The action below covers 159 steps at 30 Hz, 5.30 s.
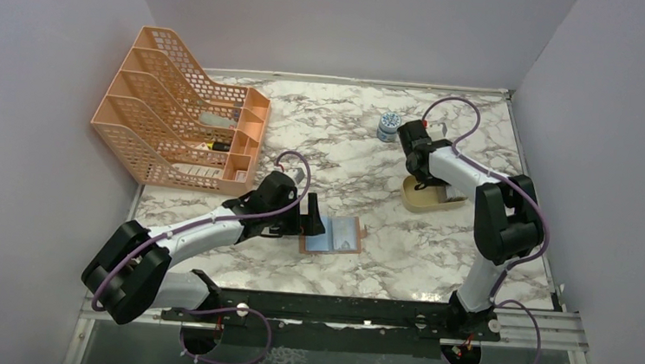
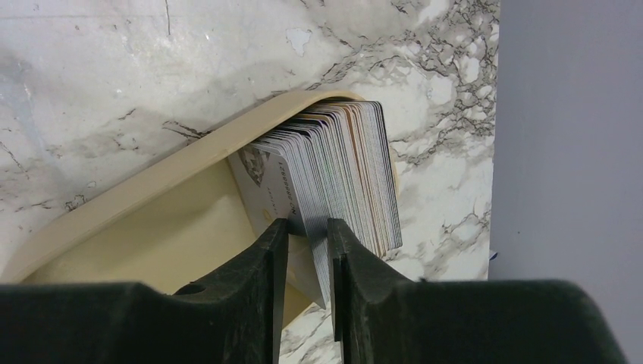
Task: Put the credit cards into the card holder
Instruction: Pick up the credit card from the storage box, then insert the credit card into the card holder.
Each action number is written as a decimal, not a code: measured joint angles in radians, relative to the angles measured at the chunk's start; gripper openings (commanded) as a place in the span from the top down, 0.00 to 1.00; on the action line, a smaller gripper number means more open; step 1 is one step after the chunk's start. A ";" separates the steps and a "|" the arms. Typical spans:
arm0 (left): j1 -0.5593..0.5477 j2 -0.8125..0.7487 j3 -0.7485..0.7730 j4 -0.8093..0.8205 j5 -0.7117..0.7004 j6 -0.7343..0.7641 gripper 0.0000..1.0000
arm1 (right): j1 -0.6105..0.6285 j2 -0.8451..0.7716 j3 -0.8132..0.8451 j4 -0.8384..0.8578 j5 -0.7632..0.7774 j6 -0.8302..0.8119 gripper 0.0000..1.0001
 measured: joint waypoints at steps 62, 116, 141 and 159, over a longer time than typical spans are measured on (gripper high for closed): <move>0.040 0.124 0.053 -0.035 0.024 0.015 1.00 | 0.222 -0.497 -0.450 0.457 -1.262 0.350 0.99; 0.040 0.146 0.023 0.007 0.009 0.011 1.00 | 0.231 -0.180 -0.581 0.830 -1.370 0.492 0.99; 0.036 0.137 -0.014 0.074 0.019 -0.031 1.00 | 0.239 -0.195 -0.641 0.941 -1.326 0.552 0.99; 0.013 0.131 -0.051 0.145 0.019 -0.087 1.00 | 0.250 -0.262 -0.688 0.964 -1.259 0.576 0.99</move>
